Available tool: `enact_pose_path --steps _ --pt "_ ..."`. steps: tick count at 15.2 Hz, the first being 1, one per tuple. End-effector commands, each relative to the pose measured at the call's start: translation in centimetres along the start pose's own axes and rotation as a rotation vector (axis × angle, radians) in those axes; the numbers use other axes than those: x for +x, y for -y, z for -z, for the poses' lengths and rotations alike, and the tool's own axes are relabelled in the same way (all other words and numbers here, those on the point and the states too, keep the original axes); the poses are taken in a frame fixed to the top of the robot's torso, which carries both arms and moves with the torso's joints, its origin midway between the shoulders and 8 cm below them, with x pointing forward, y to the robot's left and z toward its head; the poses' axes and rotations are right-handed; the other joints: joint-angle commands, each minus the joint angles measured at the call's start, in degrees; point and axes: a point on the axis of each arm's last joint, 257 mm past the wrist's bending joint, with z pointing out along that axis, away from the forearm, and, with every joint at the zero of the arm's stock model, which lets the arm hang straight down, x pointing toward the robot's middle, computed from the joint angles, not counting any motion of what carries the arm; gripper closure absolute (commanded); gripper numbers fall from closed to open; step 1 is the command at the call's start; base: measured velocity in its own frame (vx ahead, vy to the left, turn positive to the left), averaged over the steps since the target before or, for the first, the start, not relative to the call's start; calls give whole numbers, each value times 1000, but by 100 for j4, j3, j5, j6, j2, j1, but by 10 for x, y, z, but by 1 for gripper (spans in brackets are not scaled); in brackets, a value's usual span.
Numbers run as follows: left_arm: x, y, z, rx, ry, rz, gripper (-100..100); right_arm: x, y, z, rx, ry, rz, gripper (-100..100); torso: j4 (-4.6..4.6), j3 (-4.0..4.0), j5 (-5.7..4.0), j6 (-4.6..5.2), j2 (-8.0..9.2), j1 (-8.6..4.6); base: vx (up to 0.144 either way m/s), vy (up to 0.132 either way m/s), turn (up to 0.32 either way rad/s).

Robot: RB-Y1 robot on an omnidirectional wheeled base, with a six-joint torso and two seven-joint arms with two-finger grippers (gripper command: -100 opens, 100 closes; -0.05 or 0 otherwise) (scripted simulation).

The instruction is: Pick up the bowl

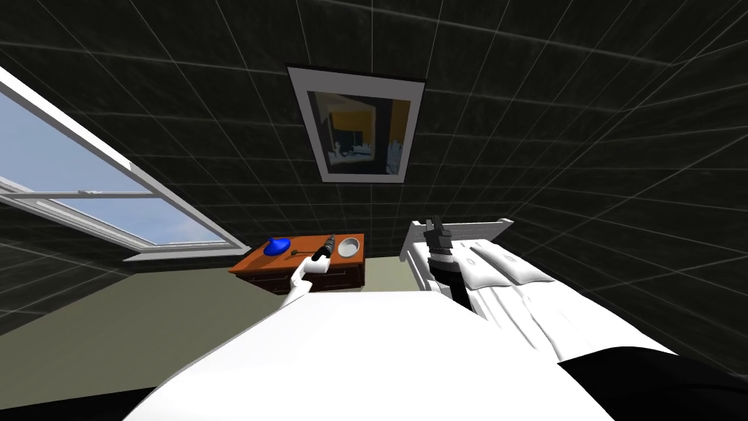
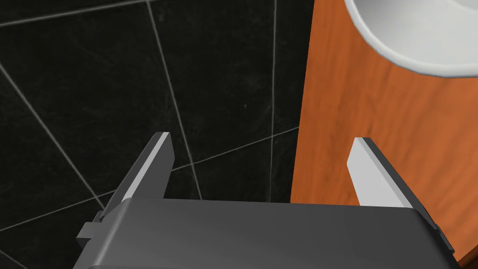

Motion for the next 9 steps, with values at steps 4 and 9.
enact_pose_path --steps 4,9 --pt "-2 -42 -10 -135 16 17 -100 0 0 0 0 0 0 0 0 0 0 0 0 0 11 -30 -18" --pt "1 -81 -19 -288 32 41 -100 0 0 0 0 0 0 0 -1 -1 0 -1 -1 -2 15 -36 -25"
